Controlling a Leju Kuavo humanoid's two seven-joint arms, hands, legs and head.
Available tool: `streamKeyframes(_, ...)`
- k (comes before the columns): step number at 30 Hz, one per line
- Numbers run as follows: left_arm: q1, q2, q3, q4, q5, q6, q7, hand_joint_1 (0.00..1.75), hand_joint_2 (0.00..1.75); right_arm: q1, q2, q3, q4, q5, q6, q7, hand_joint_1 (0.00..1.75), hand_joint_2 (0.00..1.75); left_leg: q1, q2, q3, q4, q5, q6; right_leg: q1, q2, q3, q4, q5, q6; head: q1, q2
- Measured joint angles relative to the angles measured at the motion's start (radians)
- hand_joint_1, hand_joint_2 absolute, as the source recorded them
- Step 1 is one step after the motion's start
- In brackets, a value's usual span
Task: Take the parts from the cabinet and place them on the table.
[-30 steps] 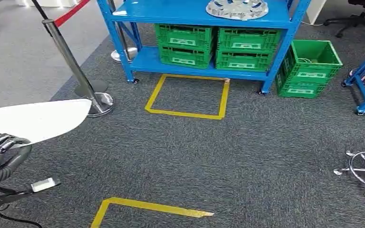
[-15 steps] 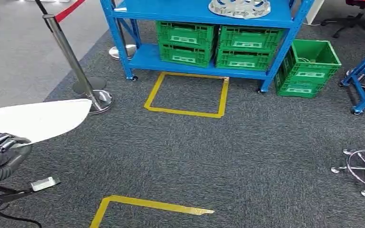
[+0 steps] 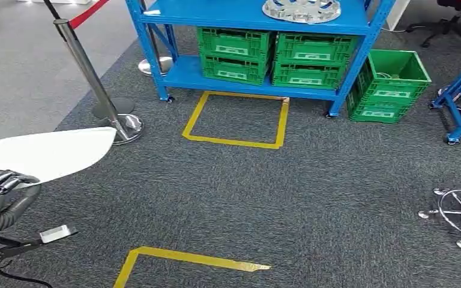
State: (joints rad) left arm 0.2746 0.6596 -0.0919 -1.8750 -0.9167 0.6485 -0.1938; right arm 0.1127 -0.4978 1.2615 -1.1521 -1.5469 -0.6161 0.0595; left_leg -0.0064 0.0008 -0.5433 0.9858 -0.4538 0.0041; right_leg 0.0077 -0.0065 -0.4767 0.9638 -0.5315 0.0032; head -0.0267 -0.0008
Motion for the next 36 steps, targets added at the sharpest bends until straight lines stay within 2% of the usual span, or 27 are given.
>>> streamKeyframes(4, 0.000, 0.002, 0.000, 0.000, -0.003, 0.000, 0.007, 1.75, 1.75, -0.007, 0.000, 0.006, 0.003, 0.001, -0.009, 0.000, 0.00, 0.00, 0.000, 0.000, -0.001, 0.001, -0.001, 0.001, -0.001, 0.000, 0.000, -0.002, 0.001, 0.001, 0.000, 0.000)
streamKeyframes(5, 0.001, 0.005, 0.000, 0.000, -0.005, 0.000, 0.010, 1.75, 1.75, -0.011, 0.000, 0.011, 0.003, 0.001, -0.011, 0.000, 0.00, 0.00, -0.004, -0.002, -0.003, 0.001, -0.003, 0.014, -0.005, -0.005, 0.011, -0.009, 0.006, 0.012, 0.000, 0.000)
streamKeyframes(6, 0.001, 0.008, 0.000, 0.000, -0.005, 0.000, 0.013, 1.75, 1.75, -0.013, 0.000, 0.013, 0.003, 0.002, -0.014, 0.000, 0.00, 0.00, -0.004, -0.002, -0.001, -0.010, 0.006, 0.022, -0.002, -0.005, 0.017, -0.017, 0.010, 0.017, -0.003, 0.000)
streamKeyframes(7, 0.001, 0.012, 0.000, 0.000, -0.006, 0.000, 0.016, 1.75, 1.75, -0.017, -0.001, 0.017, 0.004, 0.002, -0.020, 0.000, 0.00, 0.00, 0.008, -0.003, 0.011, -0.037, 0.021, 0.029, -0.001, -0.005, 0.015, -0.017, 0.004, 0.020, -0.002, 0.000)
streamKeyframes(8, 0.000, 0.012, 0.000, 0.000, -0.006, 0.000, 0.020, 1.75, 1.75, -0.021, -0.001, 0.023, 0.004, 0.002, -0.025, 0.000, 0.00, 0.00, 0.009, -0.006, 0.013, -0.047, 0.027, 0.029, -0.001, 0.001, -0.001, 0.007, -0.020, 0.023, 0.002, 0.000)
streamKeyframes(11, 0.001, 0.010, -0.008, 0.002, -0.006, 0.000, 0.027, 1.75, 1.75, -0.030, -0.002, 0.041, 0.006, 0.002, -0.032, 0.000, 0.00, 0.00, 0.012, -0.017, 0.003, -0.046, 0.031, 0.028, -0.012, 0.005, -0.120, 0.250, -0.132, 0.035, 0.002, 0.000)
streamKeyframes(12, 0.001, 0.010, -0.009, 0.003, -0.006, 0.000, 0.031, 1.75, 1.75, -0.031, -0.002, 0.047, 0.007, 0.002, -0.033, 0.000, 0.00, 0.00, 0.013, -0.023, 0.001, -0.045, 0.033, 0.025, -0.016, 0.005, -0.149, 0.302, -0.139, 0.041, 0.002, 0.000)
streamKeyframes(13, 0.001, 0.009, -0.010, 0.003, -0.008, 0.000, 0.033, 1.75, 1.75, -0.033, -0.002, 0.052, 0.007, 0.001, -0.035, 0.000, 0.00, 0.00, 0.016, -0.032, 0.000, -0.044, 0.033, 0.022, -0.020, 0.005, -0.152, 0.300, -0.121, 0.046, 0.002, 0.000)
streamKeyframes(14, 0.001, 0.009, -0.012, 0.003, -0.008, 0.000, 0.035, 1.75, 1.75, -0.033, -0.002, 0.057, 0.007, 0.001, -0.037, 0.000, 0.00, 0.00, 0.020, -0.042, 0.000, -0.042, 0.033, 0.016, -0.024, 0.006, -0.129, 0.250, -0.079, 0.050, 0.002, 0.000)
streamKeyframes(15, 0.001, 0.008, -0.014, 0.003, -0.013, 0.000, 0.039, 1.75, 1.75, -0.033, -0.003, 0.060, 0.007, 0.000, -0.039, 0.002, 0.00, 0.00, 0.026, -0.053, -0.001, -0.036, 0.031, 0.006, -0.030, 0.010, -0.085, 0.154, -0.024, 0.056, 0.002, 0.000)
streamKeyframes(16, 0.000, 0.009, -0.016, 0.003, -0.017, 0.000, 0.039, 1.75, 1.75, -0.034, -0.003, 0.061, 0.007, 0.000, -0.039, 0.002, 0.00, 0.00, 0.031, -0.062, -0.004, -0.026, 0.027, -0.002, -0.039, 0.030, -0.038, 0.062, 0.019, 0.062, 0.003, 0.000)
streamKeyframes(17, 0.000, 0.010, -0.016, 0.003, -0.019, 0.000, 0.039, 1.75, 1.75, -0.036, -0.003, 0.066, 0.007, 0.000, -0.040, 0.002, 0.00, 0.00, 0.030, -0.071, -0.012, -0.015, 0.023, -0.013, -0.043, 0.082, -0.014, 0.019, -0.002, 0.070, 0.004, 0.000)
streamKeyframes(18, -0.001, 0.012, -0.016, 0.004, -0.020, 0.000, 0.040, 1.75, 1.75, -0.039, -0.004, 0.071, 0.007, 0.000, -0.040, 0.000, 0.00, 0.00, 0.029, -0.079, -0.023, 0.002, 0.019, -0.022, -0.039, 0.080, -0.017, 0.013, -0.001, 0.052, 0.006, 0.000)
streamKeyframes(20, 0.001, 0.015, -0.016, 0.004, -0.024, 0.000, 0.040, 1.75, 1.75, -0.040, -0.005, 0.076, 0.007, 0.000, -0.042, -0.008, 0.00, 0.00, 0.032, -0.097, -0.029, -0.002, 0.027, -0.033, -0.033, 0.055, -0.021, 0.028, -0.003, 0.033, 0.005, 0.000)
streamKeyframes(22, 0.004, 0.016, -0.016, 0.004, -0.024, 0.000, 0.041, 1.75, 1.75, -0.041, -0.005, 0.077, 0.007, 0.000, -0.042, -0.007, 0.00, 0.00, 0.037, -0.112, -0.037, 0.003, 0.030, -0.044, -0.038, 0.027, -0.017, 0.028, 0.005, 0.014, 0.006, 0.000)
streamKeyframes(23, 0.005, 0.016, -0.016, 0.004, -0.024, 0.000, 0.041, 1.75, 1.75, -0.042, -0.005, 0.077, 0.007, 0.000, -0.042, -0.007, 0.00, 0.00, 0.032, -0.069, -0.048, 0.026, 0.006, -0.044, -0.036, 0.017, -0.018, 0.028, 0.008, 0.008, 0.001, 0.000)
streamKeyframes(24, 0.002, 0.018, -0.016, 0.004, -0.024, 0.000, 0.041, 1.75, 1.75, -0.042, -0.005, 0.077, 0.007, 0.000, -0.042, -0.007, 0.00, 0.00, 0.030, -0.038, -0.073, 0.083, -0.034, -0.045, -0.033, 0.007, -0.021, 0.028, 0.009, 0.003, -0.004, 0.000)
streamKeyframes(25, 0.000, 0.018, -0.016, 0.004, -0.024, 0.000, 0.041, 1.75, 1.75, -0.041, -0.005, 0.078, 0.007, 0.000, -0.042, -0.008, 0.00, 0.00, 0.030, -0.020, -0.111, 0.167, -0.080, -0.047, -0.029, -0.006, -0.025, 0.028, 0.009, 0.001, -0.006, 0.000)
streamKeyframes(26, 0.001, 0.018, -0.017, 0.004, -0.024, 0.000, 0.041, 1.75, 1.75, -0.041, -0.005, 0.079, 0.007, 0.000, -0.042, -0.008, 0.00, 0.00, 0.030, -0.012, -0.147, 0.250, -0.116, -0.047, -0.026, -0.019, -0.028, 0.029, 0.009, 0.000, -0.005, 0.000)
streamKeyframes(27, 0.002, 0.017, -0.018, 0.005, -0.024, 0.000, 0.041, 1.75, 1.75, -0.041, -0.005, 0.082, 0.007, 0.000, -0.042, -0.008, 0.00, 0.00, 0.030, -0.010, -0.175, 0.316, -0.137, -0.046, -0.022, -0.032, -0.030, 0.029, 0.009, -0.001, -0.006, 0.000)
streamKeyframes(28, 0.003, 0.017, -0.018, 0.006, -0.024, 0.000, 0.042, 1.75, 1.75, -0.040, -0.006, 0.083, 0.007, 0.000, -0.043, -0.008, 0.00, 0.00, 0.030, -0.009, -0.175, 0.324, -0.129, -0.044, -0.020, -0.046, -0.029, 0.029, 0.008, -0.002, -0.005, 0.000)
streamKeyframes(29, 0.002, 0.017, -0.018, 0.006, -0.023, 0.000, 0.042, 1.75, 1.75, -0.041, -0.006, 0.083, 0.007, 0.000, -0.043, -0.008, 0.00, 0.00, 0.030, -0.008, -0.156, 0.292, -0.101, -0.040, -0.017, -0.058, -0.029, 0.029, 0.007, -0.003, -0.006, 0.000)
streamKeyframes(30, 0.003, 0.017, -0.018, 0.006, -0.023, 0.000, 0.042, 1.75, 1.75, -0.041, -0.005, 0.083, 0.007, 0.000, -0.043, -0.008, 0.00, 0.00, 0.028, -0.004, -0.118, 0.225, -0.061, -0.034, -0.016, -0.070, -0.026, 0.029, 0.006, -0.004, -0.005, 0.000)
streamKeyframes(31, 0.002, 0.017, -0.018, 0.006, -0.023, 0.000, 0.042, 1.75, 1.75, -0.042, -0.006, 0.083, 0.006, 0.000, -0.042, -0.007, 0.00, 0.00, 0.025, 0.010, -0.069, 0.138, -0.020, -0.027, -0.015, -0.081, -0.023, 0.029, 0.004, -0.003, -0.006, 0.000)
streamKeyframes(32, 0.002, 0.018, -0.017, 0.006, -0.021, 0.000, 0.042, 1.75, 1.75, -0.042, -0.006, 0.083, 0.005, 0.000, -0.042, -0.007, 0.00, 0.00, 0.017, 0.057, -0.022, 0.052, 0.003, -0.018, -0.013, -0.092, -0.018, 0.029, 0.001, -0.001, -0.006, 0.000)
streamKeyframes(33, -0.003, 0.018, -0.017, 0.006, -0.019, 0.000, 0.042, 1.75, 1.75, -0.041, -0.006, 0.083, 0.005, 0.000, -0.042, -0.007, 0.00, 0.00, 0.003, 0.092, -0.012, 0.026, -0.015, -0.014, -0.004, -0.102, -0.020, 0.032, -0.004, 0.005, -0.006, 0.000)
streamKeyframes(36, -0.001, 0.018, -0.018, 0.008, -0.016, 0.000, 0.045, 1.75, 1.75, -0.045, -0.006, 0.083, 0.005, 0.000, -0.038, -0.009, 0.00, 0.00, 0.003, 0.055, -0.026, 0.026, -0.013, -0.005, -0.002, -0.137, -0.015, 0.026, -0.005, 0.014, -0.002, 0.000)
